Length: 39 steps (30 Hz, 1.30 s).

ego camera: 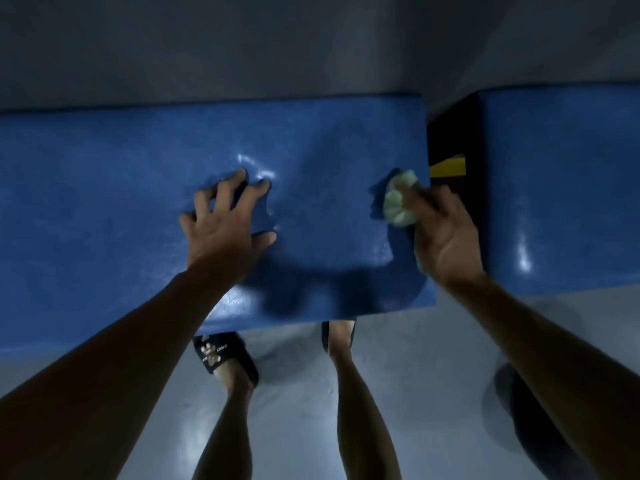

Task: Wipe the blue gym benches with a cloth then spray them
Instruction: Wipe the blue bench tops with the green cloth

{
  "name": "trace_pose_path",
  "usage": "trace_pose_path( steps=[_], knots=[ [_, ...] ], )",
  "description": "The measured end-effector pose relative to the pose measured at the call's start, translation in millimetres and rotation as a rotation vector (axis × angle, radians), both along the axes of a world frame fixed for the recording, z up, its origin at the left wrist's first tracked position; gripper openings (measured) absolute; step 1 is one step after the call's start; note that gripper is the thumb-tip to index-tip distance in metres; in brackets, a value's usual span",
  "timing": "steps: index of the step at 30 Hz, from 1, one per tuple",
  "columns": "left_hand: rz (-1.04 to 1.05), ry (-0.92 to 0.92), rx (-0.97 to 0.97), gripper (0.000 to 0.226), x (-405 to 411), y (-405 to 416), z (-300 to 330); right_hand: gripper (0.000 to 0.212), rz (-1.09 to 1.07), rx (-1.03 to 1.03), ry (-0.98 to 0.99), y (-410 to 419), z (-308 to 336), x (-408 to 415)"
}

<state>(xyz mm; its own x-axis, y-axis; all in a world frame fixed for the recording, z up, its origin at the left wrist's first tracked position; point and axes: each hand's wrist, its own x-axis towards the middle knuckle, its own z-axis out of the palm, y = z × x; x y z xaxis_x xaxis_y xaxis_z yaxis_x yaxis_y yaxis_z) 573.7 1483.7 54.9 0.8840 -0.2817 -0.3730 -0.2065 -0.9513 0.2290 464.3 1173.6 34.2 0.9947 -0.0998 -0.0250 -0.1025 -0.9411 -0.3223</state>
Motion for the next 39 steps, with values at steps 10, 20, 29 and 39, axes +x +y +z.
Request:
trace_pose_path(
  steps=[10, 20, 29, 39],
  knots=[
    [-0.193, -0.076, -0.201, 0.068, -12.0, 36.4, 6.7, 0.051, -0.499, 0.138, 0.01, 178.0, 3.5, -75.7],
    [-0.109, -0.124, -0.163, 0.062, -7.9, 102.8, 6.4, 0.054, 0.026, 0.075, 0.141, 162.9, 26.7, -76.1],
    [-0.054, -0.111, -0.077, 0.058, -2.5, 116.3, -2.6, 0.075, -0.628, 0.016, 0.041, 175.2, 5.7, -44.7],
    [-0.089, -0.097, -0.055, 0.062, 9.6, 113.6, 3.9, 0.047, 0.23, -0.047, -0.08, 217.4, 0.5, -9.9]
  ],
)
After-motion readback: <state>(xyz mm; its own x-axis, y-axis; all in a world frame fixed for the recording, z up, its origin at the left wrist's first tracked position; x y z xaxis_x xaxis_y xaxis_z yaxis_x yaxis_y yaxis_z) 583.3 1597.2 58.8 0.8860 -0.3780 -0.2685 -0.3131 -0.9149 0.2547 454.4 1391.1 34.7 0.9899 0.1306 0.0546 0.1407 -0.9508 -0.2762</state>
